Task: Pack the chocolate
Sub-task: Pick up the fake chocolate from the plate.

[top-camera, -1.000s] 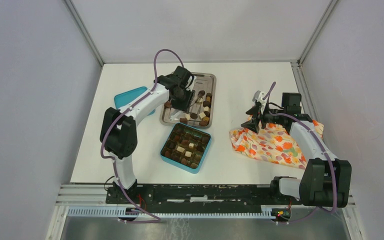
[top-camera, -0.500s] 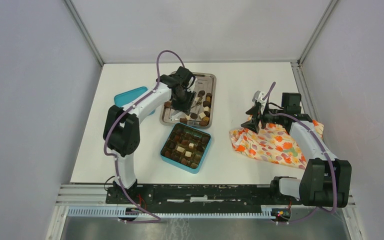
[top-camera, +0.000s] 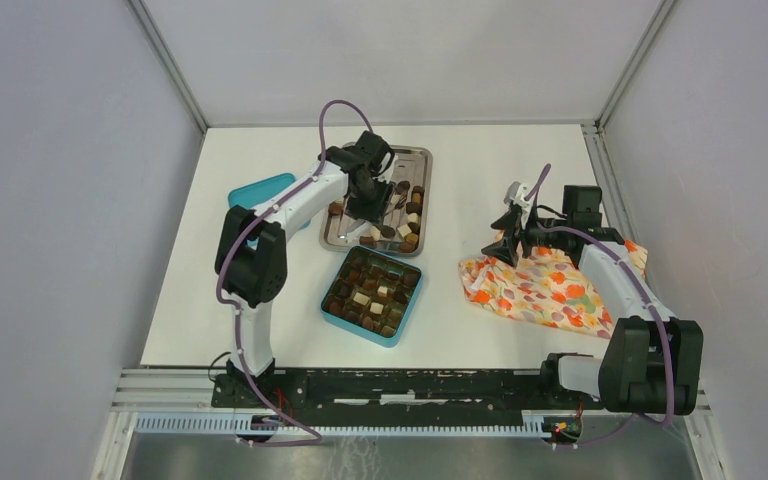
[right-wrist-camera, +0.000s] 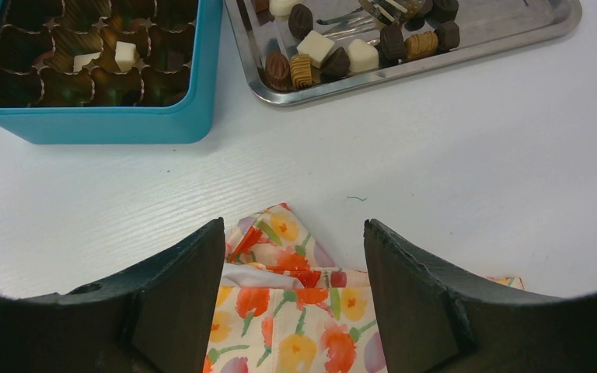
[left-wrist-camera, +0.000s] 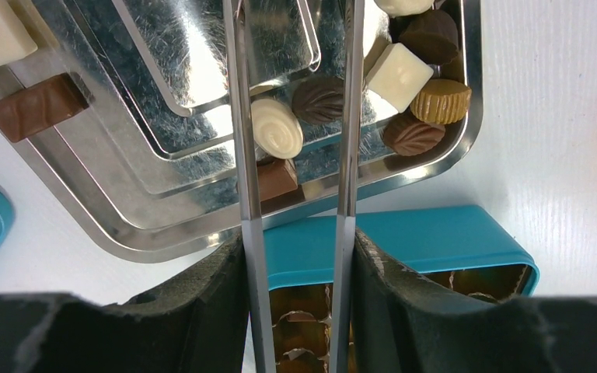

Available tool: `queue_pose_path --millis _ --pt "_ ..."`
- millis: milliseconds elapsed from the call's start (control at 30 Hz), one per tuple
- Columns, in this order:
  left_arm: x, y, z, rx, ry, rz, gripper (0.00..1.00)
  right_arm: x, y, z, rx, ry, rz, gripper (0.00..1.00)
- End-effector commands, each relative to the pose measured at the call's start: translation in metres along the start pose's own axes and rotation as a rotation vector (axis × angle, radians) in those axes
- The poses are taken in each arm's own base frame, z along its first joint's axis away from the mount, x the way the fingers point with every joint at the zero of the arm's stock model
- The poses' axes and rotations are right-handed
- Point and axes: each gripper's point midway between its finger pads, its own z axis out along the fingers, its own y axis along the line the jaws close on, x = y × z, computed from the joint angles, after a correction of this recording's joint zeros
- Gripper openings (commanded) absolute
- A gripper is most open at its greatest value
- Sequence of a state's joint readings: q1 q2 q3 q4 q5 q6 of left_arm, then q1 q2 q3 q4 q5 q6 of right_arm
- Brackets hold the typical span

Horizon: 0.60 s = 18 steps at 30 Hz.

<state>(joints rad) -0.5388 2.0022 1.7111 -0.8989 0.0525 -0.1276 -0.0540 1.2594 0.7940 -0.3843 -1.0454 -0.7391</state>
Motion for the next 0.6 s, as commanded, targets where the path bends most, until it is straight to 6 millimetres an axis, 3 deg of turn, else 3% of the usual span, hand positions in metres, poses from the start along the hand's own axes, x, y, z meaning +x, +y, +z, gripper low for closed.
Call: queue_pose_path --millis 0,567 --pt "-0.0144 0.0003 -0.0083 0.006 -0.033 0.057 0.51 -0.0097 -0.0007 -0.0020 0.000 -0.013 -0.039 0.72" --pt "-0.0146 -0.0025 -0.0034 -0.009 -0.018 0.056 0.51 -0.0098 -0.0008 -0.0021 0.000 -0.012 -0.040 0.72"
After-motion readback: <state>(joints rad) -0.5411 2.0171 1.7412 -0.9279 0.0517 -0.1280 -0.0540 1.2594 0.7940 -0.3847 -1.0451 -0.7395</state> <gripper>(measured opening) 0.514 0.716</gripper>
